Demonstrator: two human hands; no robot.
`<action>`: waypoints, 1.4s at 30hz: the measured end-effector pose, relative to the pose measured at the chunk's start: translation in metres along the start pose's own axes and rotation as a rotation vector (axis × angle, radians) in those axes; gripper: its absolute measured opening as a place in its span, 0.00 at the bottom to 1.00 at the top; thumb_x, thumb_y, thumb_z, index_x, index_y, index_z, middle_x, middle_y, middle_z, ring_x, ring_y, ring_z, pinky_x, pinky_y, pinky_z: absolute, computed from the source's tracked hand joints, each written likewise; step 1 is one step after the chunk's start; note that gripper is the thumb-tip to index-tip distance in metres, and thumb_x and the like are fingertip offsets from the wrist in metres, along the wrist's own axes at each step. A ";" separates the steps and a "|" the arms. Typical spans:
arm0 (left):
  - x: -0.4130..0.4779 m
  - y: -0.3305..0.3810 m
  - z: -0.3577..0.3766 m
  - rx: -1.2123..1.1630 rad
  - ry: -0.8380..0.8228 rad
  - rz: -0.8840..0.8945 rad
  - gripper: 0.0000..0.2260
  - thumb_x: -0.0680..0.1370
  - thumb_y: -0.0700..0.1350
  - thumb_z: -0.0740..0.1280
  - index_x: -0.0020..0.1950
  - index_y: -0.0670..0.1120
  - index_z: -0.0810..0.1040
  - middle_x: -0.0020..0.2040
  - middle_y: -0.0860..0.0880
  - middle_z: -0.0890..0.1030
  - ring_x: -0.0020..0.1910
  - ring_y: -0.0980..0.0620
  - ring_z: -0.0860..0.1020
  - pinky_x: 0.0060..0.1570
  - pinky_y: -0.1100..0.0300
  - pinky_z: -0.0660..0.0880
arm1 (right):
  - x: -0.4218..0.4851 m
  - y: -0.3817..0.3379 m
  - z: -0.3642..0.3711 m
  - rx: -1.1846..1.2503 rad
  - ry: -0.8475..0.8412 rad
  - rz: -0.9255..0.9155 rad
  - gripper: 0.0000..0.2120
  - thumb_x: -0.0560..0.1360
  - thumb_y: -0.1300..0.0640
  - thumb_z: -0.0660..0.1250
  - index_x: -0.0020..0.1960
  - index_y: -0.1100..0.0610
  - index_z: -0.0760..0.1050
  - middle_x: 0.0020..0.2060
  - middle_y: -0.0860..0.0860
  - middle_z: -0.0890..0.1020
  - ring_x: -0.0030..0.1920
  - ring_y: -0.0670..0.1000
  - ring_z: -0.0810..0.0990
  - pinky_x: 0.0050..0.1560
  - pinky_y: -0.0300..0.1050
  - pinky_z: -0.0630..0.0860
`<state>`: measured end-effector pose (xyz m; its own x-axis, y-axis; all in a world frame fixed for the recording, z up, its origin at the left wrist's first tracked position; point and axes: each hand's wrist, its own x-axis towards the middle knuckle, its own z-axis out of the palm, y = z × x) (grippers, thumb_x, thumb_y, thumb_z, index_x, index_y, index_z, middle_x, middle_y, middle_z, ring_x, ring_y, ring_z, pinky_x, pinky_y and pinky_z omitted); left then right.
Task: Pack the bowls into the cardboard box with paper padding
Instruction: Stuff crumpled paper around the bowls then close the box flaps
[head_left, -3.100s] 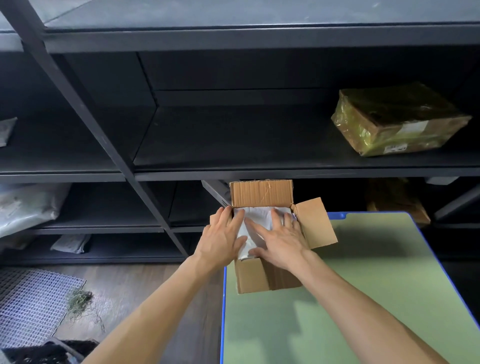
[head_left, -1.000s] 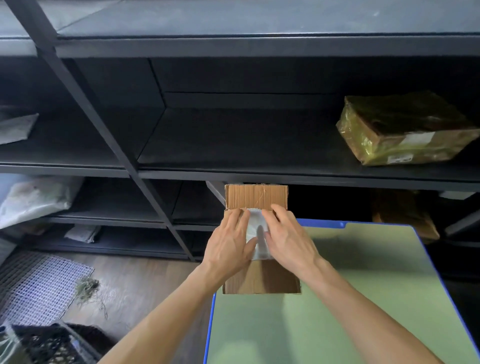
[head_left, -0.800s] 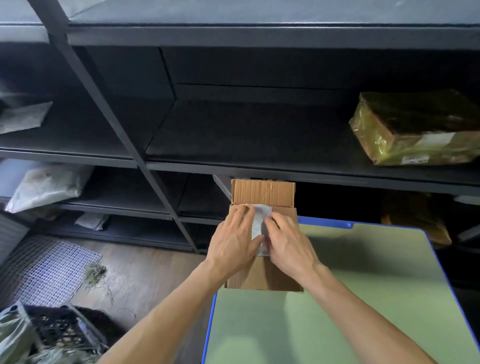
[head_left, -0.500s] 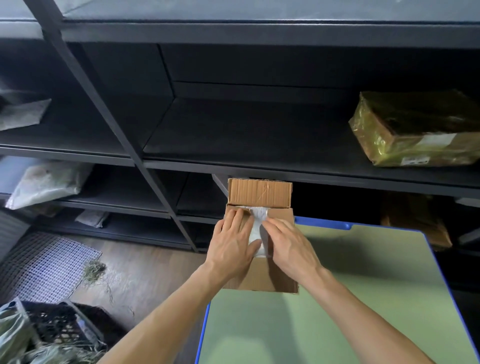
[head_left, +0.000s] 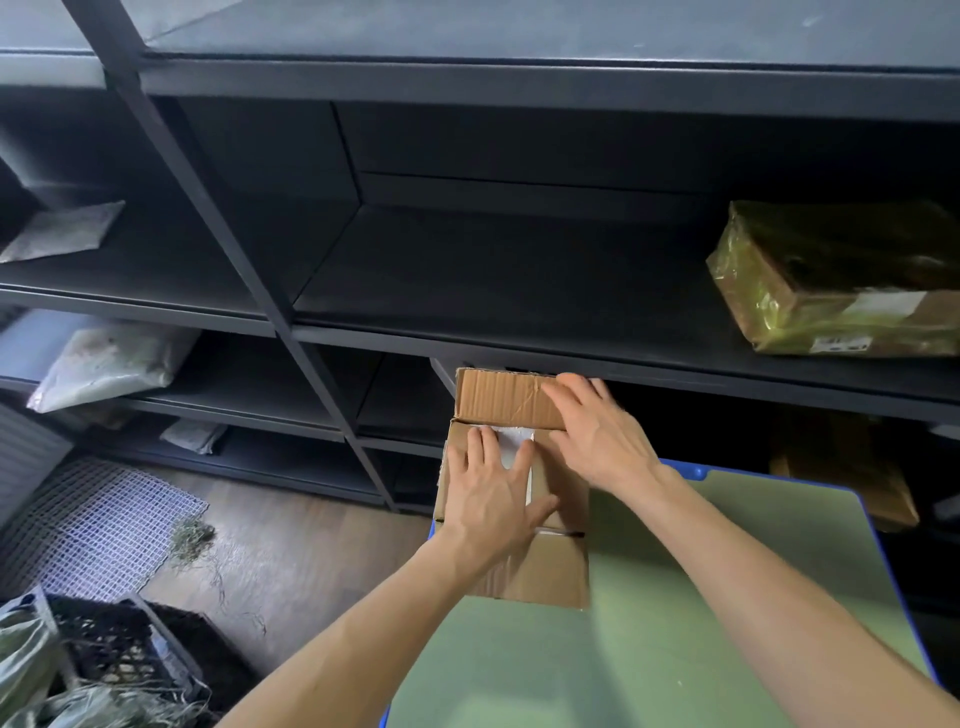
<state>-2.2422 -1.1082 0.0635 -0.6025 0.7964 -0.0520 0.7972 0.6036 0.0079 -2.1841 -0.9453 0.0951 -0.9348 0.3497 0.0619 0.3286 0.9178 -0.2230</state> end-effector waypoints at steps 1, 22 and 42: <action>-0.002 -0.001 0.001 -0.009 -0.001 0.000 0.34 0.77 0.70 0.52 0.77 0.52 0.59 0.75 0.34 0.62 0.75 0.35 0.58 0.72 0.39 0.58 | 0.006 0.002 -0.002 -0.004 -0.034 0.017 0.31 0.78 0.50 0.66 0.77 0.54 0.59 0.75 0.49 0.61 0.73 0.54 0.60 0.62 0.53 0.75; -0.062 -0.037 0.017 -0.318 0.282 0.173 0.27 0.73 0.67 0.67 0.59 0.46 0.72 0.61 0.48 0.69 0.58 0.47 0.69 0.60 0.51 0.72 | -0.067 -0.022 0.030 0.106 0.080 -0.008 0.14 0.76 0.57 0.68 0.62 0.54 0.77 0.58 0.47 0.76 0.58 0.52 0.74 0.55 0.47 0.76; -0.057 -0.050 -0.024 -0.138 0.080 0.303 0.30 0.76 0.68 0.51 0.71 0.52 0.69 0.65 0.52 0.74 0.64 0.50 0.72 0.70 0.47 0.61 | -0.060 -0.047 -0.032 -0.027 -0.526 0.058 0.40 0.72 0.23 0.53 0.70 0.52 0.69 0.73 0.54 0.64 0.70 0.59 0.65 0.70 0.52 0.61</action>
<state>-2.2481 -1.1830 0.0900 -0.3441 0.9375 0.0518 0.9312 0.3337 0.1466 -2.1386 -1.0034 0.1332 -0.8538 0.2647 -0.4482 0.3788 0.9065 -0.1864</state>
